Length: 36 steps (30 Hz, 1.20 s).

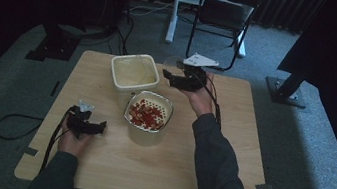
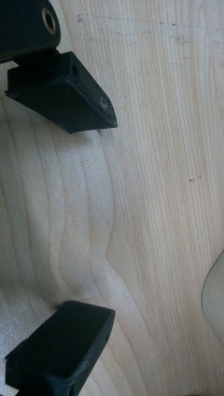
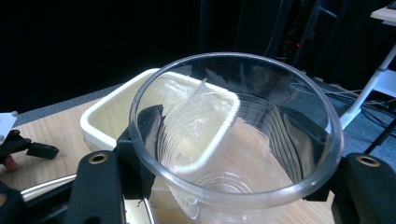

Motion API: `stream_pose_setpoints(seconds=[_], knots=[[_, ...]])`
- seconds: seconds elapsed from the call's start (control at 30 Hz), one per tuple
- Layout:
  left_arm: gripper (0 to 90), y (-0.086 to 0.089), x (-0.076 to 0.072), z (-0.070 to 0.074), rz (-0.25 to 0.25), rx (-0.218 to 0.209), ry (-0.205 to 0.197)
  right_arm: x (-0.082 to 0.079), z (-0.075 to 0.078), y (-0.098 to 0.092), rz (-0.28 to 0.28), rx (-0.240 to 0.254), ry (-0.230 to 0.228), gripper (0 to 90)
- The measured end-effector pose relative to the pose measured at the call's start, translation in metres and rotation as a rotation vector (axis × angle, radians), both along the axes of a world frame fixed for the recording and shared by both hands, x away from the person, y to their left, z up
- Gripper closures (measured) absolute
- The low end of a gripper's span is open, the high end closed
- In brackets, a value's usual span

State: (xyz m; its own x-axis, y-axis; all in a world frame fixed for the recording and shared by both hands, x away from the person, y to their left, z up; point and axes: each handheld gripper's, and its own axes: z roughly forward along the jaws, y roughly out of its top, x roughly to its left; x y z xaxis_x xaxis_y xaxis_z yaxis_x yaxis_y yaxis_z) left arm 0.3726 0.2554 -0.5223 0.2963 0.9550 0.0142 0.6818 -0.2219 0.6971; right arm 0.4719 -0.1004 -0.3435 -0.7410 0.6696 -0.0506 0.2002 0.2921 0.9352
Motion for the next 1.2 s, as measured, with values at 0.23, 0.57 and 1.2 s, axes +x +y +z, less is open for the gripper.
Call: stream_pose_setpoints(seconds=[0.23, 0.57, 1.2], knots=[[9.3, 0.000, 0.000, 0.000, 0.001, -0.002, -0.001, 0.008, 0.000, 0.010, 0.007, 0.001, 0.009, 35.4], [9.3, 0.000, 0.000, 0.000, 0.002, -0.002, -0.001, 0.020, -0.002, 0.018, 0.003, 0.025, 0.032, 35.4], [9.3, 0.000, 0.000, 0.000, 0.001, -0.001, -0.002, 0.034, 0.012, 0.036, 0.011, 0.064, 0.020, 35.4]])
